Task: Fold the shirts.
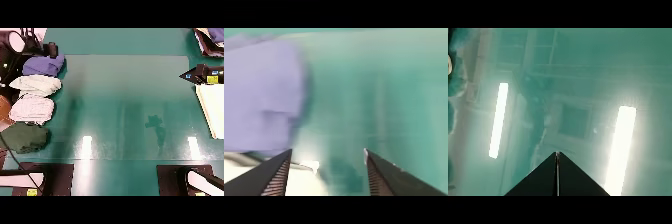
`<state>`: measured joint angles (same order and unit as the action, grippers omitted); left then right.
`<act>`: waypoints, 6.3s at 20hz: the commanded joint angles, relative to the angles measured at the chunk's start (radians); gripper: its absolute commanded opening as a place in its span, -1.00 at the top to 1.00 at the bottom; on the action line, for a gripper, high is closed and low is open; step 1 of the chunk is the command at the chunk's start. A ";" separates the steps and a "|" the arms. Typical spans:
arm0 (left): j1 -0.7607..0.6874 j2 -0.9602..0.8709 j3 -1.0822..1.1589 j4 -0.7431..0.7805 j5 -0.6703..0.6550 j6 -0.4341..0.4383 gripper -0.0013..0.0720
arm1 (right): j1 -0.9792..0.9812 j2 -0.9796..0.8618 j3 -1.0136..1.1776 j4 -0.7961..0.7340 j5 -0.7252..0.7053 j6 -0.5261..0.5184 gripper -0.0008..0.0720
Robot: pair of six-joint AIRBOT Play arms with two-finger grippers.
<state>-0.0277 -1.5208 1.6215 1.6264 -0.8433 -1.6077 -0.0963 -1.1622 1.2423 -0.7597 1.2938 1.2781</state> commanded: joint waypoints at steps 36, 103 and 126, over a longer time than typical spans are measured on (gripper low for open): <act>-0.526 0.410 0.052 0.013 -0.356 -0.172 0.89 | 0.003 0.000 0.460 0.032 -0.074 -0.005 0.94; -0.299 0.169 -0.404 -0.640 -0.157 0.283 0.89 | 0.473 -0.147 -0.455 -0.087 -0.229 0.014 0.94; -0.299 0.574 0.129 -0.116 -0.329 0.201 0.89 | -0.111 0.306 0.457 -0.289 -0.010 0.056 0.94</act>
<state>-0.3279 -0.9504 1.7405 1.5032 -1.1671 -1.4117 -0.1909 -0.8364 1.6436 -1.0420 1.2480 1.3399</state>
